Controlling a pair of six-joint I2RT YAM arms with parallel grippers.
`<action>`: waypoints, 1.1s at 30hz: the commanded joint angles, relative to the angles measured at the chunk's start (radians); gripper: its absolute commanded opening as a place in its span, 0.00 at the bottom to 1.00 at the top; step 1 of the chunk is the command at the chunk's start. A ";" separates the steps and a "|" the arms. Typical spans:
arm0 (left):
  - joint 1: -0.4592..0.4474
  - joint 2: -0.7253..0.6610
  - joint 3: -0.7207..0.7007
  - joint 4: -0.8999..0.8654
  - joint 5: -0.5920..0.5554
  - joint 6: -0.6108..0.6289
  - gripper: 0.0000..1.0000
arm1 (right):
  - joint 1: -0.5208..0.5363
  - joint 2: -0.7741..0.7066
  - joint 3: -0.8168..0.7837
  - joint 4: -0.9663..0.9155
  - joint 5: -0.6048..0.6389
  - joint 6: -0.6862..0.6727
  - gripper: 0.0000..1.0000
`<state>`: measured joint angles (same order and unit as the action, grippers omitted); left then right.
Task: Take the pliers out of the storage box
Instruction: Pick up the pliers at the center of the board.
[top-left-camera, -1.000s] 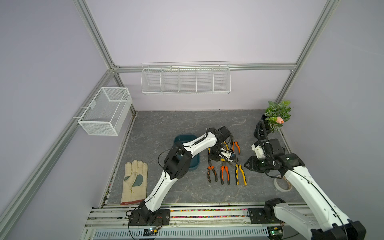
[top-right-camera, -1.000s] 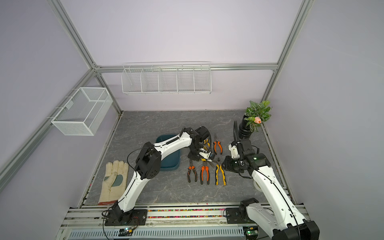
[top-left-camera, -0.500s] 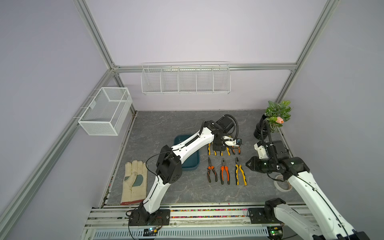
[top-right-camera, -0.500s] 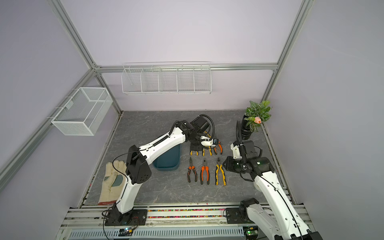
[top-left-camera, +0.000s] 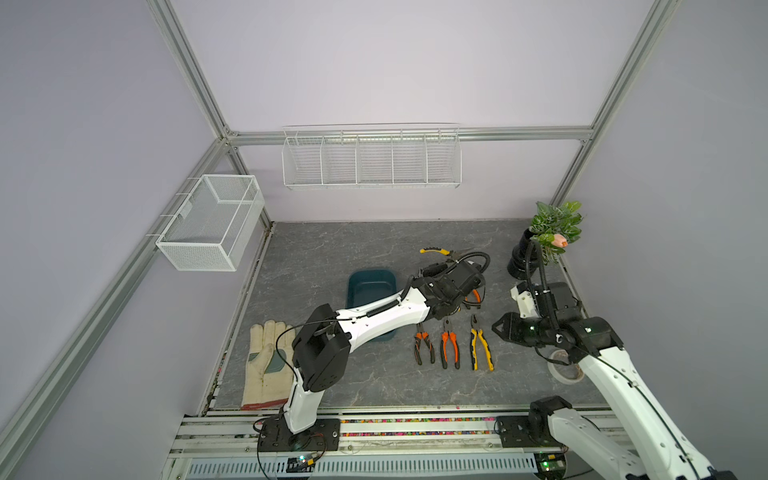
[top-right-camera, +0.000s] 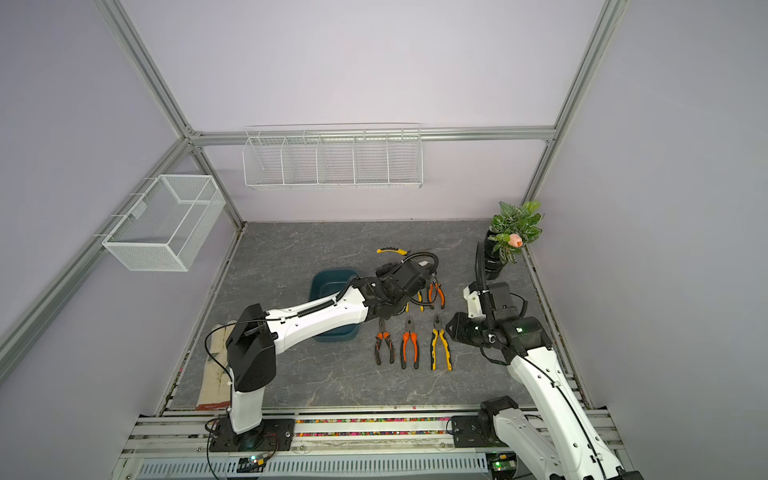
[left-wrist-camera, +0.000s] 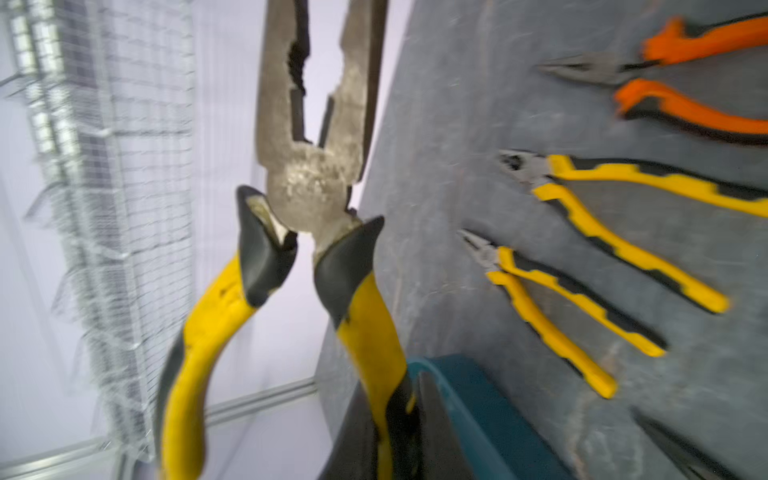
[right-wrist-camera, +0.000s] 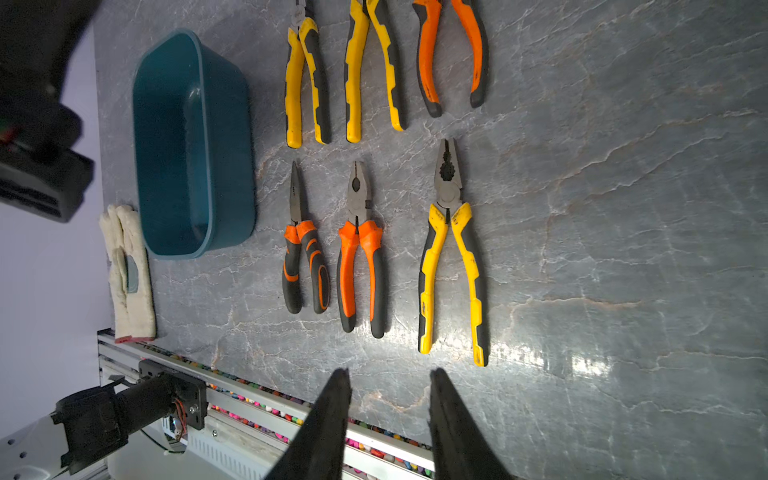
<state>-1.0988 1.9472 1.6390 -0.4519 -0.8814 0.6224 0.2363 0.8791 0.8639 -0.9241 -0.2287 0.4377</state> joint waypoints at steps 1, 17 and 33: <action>-0.016 -0.108 -0.134 0.360 -0.185 0.082 0.00 | -0.004 -0.004 0.000 0.033 -0.012 0.028 0.36; 0.054 -0.247 0.043 -0.274 0.374 -0.516 0.00 | -0.004 0.115 0.080 0.127 -0.115 0.100 0.50; 0.051 -0.240 -0.037 -0.347 0.749 -0.892 0.00 | -0.005 0.417 0.377 0.381 -0.309 0.333 0.56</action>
<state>-1.0466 1.7088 1.6211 -0.8360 -0.1848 -0.1829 0.2359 1.2800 1.2407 -0.6163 -0.4763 0.7177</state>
